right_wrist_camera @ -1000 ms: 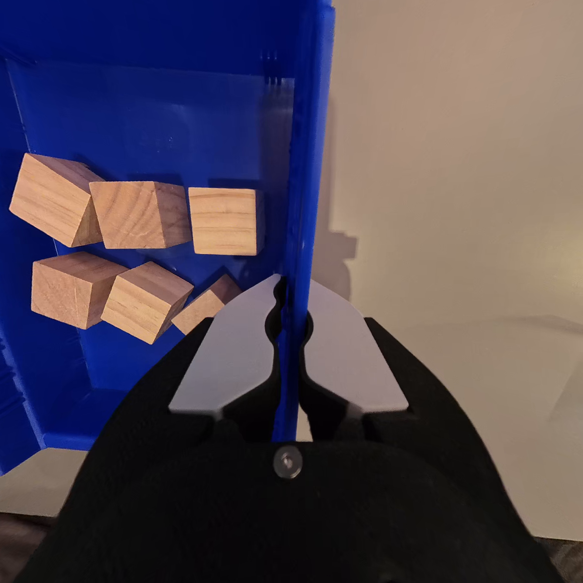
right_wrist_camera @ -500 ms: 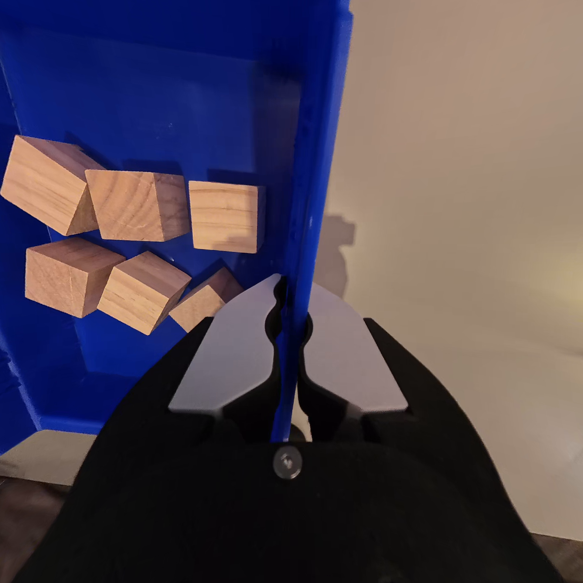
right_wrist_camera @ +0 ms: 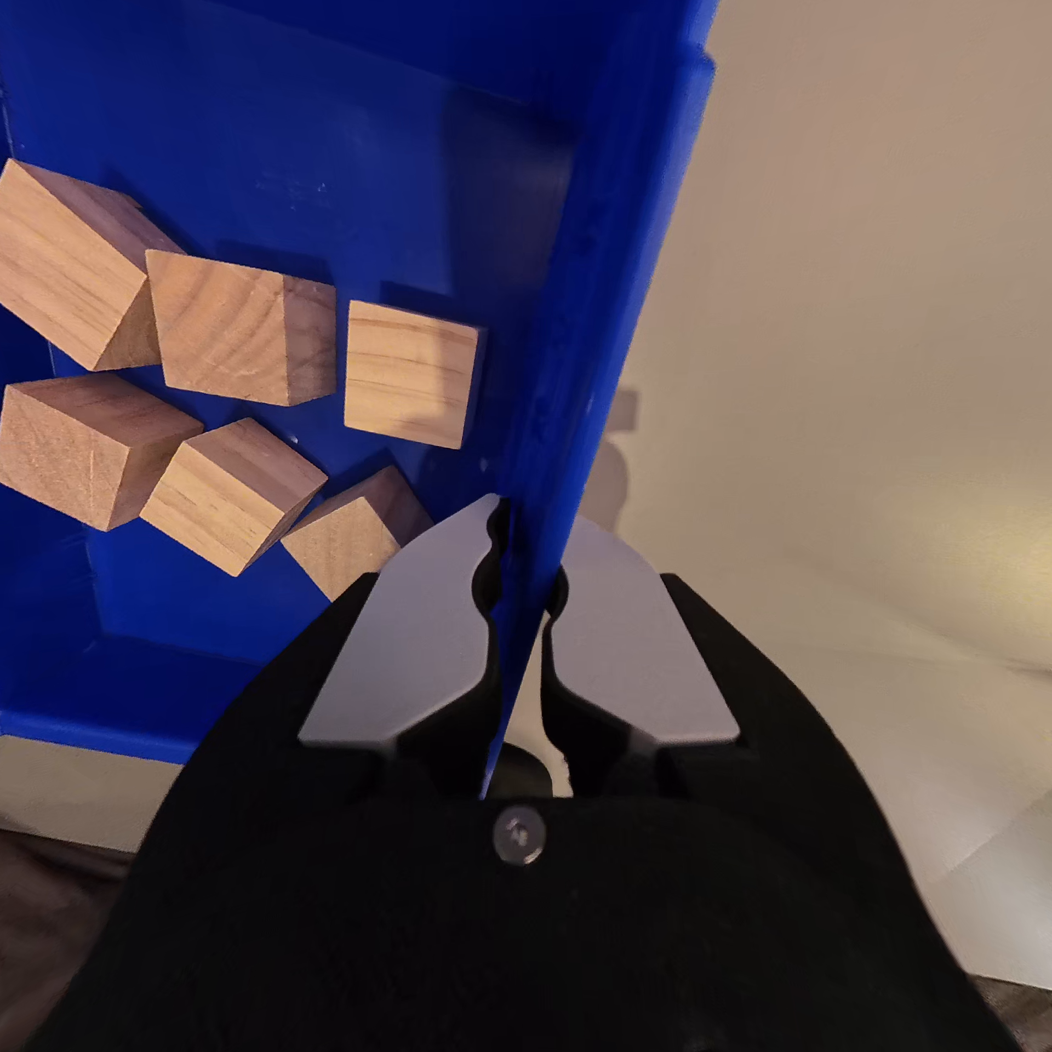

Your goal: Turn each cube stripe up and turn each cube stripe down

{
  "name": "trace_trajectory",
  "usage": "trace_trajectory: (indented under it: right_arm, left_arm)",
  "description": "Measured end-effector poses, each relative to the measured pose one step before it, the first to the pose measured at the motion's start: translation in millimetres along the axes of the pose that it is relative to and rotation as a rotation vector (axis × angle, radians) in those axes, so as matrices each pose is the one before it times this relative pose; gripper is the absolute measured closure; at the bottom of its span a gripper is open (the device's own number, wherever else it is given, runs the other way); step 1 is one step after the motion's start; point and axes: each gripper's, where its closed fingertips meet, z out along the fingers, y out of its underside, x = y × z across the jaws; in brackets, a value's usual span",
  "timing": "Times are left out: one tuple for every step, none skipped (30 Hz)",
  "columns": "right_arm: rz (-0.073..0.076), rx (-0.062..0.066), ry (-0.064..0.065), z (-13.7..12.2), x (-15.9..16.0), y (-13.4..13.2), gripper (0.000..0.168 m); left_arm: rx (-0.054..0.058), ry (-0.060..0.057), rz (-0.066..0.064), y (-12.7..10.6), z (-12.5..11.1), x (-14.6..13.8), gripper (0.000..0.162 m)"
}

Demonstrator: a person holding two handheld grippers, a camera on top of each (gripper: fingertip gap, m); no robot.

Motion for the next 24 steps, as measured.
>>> trace_trajectory:
  right_arm:
    - [0.0064, 0.0078, -0.0086, 0.24, -0.26, -0.57, 0.157]
    - [0.0102, 0.0089, -0.0183, 1.55, -1.78, -1.05, 0.152]
    - [0.0097, -0.0046, -0.0214, 3.00, -2.41, 0.23, 0.148]
    - [0.0029, -0.0221, -0.0099, 4.07, -1.01, 2.17, 0.147]
    - [-0.0010, -0.0267, 0.0130, 3.24, 1.80, 2.62, 0.147]
    - [-0.0038, 0.0002, 0.0218, 0.47, 2.92, -0.58, 0.155]
    - [0.0013, -0.0020, -0.0098, -0.03, -1.16, 0.02, 0.157]
    - [0.0094, 0.0010, -0.0178, -0.13, -0.88, 0.18, 0.158]
    - [0.0151, 0.0018, -0.0196, 0.26, -0.16, 0.23, 0.159]
    - [0.0121, 0.0043, -0.0212, 0.15, -0.38, 0.18, 0.159]
    - [0.0112, 0.0044, -0.0183, 0.15, -0.47, 0.18, 0.159]
    - [0.0026, 0.0019, -0.0117, 0.17, -0.21, 0.12, 0.159]
    - [-0.0046, -0.0003, -0.0055, 0.25, 0.06, -0.22, 0.159]
    - [-0.0018, -0.0035, -0.0039, 0.40, -0.04, -0.22, 0.159]
    - [0.0070, -0.0068, 0.0014, 0.89, 0.13, -0.02, 0.159]
    - [0.0010, -0.0095, 0.0106, 1.37, 0.27, 0.01, 0.159]
    - [-0.0077, -0.0115, 0.0131, 0.73, 0.27, 0.24, 0.159]
    - [0.0035, -0.0113, 0.0047, 0.09, -0.06, 0.23, 0.159]
    - [0.0101, -0.0117, -0.0012, 0.19, -0.11, 0.23, 0.159]
    - [-0.0029, -0.0079, -0.0011, 0.44, 0.07, -0.19, 0.159]
    - [-0.0086, -0.0062, -0.0057, 1.26, 0.02, -0.57, 0.159]
    - [-0.0031, -0.0097, -0.0152, 1.30, -0.24, -0.11, 0.159]
    - [0.0021, -0.0125, -0.0176, 0.85, -0.31, 0.31, 0.159]
    - [-0.0147, -0.0052, -0.0044, 0.01, 0.28, -0.13, 0.159]
  left_arm:
    - [-0.0011, -0.0021, -0.0041, 0.10, -0.07, 0.11, 0.135]
    - [-0.0003, -0.0030, -0.0046, 0.20, 0.16, -0.33, 0.135]
    - [0.0008, 0.0017, -0.0037, -0.02, -0.06, 0.08, 0.136]
    - [-0.0024, 0.0017, -0.0004, 0.44, -0.19, 0.21, 0.136]
    - [-0.0056, 0.0006, 0.0068, 0.74, -0.20, 0.04, 0.135]
    - [-0.0058, 0.0044, 0.0112, 0.76, -0.21, 0.44, 0.133]
    - [-0.0049, 0.0115, 0.0131, 0.77, -0.77, 1.11, 0.131]
    - [-0.0030, 0.0196, 0.0152, 1.02, -1.49, 1.77, 0.130]
    - [0.0129, 0.0201, 0.0076, -0.92, -3.23, 1.63, 0.131]
    - [0.0318, 0.0125, 0.0015, -2.74, -4.78, 0.54, 0.131]
    - [0.0245, 0.0097, 0.0014, -1.89, -5.25, 0.09, 0.129]
    - [0.0150, 0.0121, 0.0115, -0.14, -4.67, 0.50, 0.127]
    - [0.0225, 0.0082, 0.0222, -1.08, -5.13, 0.43, 0.127]
    - [0.0280, 0.0065, 0.0198, -1.50, -6.32, 0.51, 0.128]
    - [0.0278, 0.0039, 0.0067, -1.21, -6.87, -0.44, 0.127]
    - [0.0298, 0.0002, -0.0006, -1.85, -7.67, -2.03, 0.129]
    - [0.0477, -0.0066, -0.0076, -4.11, -9.39, -3.43, 0.130]
    - [0.0543, -0.0105, -0.0105, -4.95, -10.70, -4.25, 0.132]
    - [0.0503, -0.0061, -0.0060, -4.00, -11.85, -3.99, 0.134]
    - [0.0556, -0.0067, -0.0006, -4.48, -13.30, -4.46, 0.135]
    - [0.0706, -0.0133, -0.0011, -6.29, -15.04, -5.28, 0.137]
    - [0.0801, -0.0190, -0.0076, -7.76, -16.72, -6.46, 0.139]
    - [0.0920, -0.0249, -0.0090, -9.83, -18.37, -7.71, 0.141]
    - [0.1083, -0.0380, -0.0123, -12.42, -19.89, -9.97, 0.142]
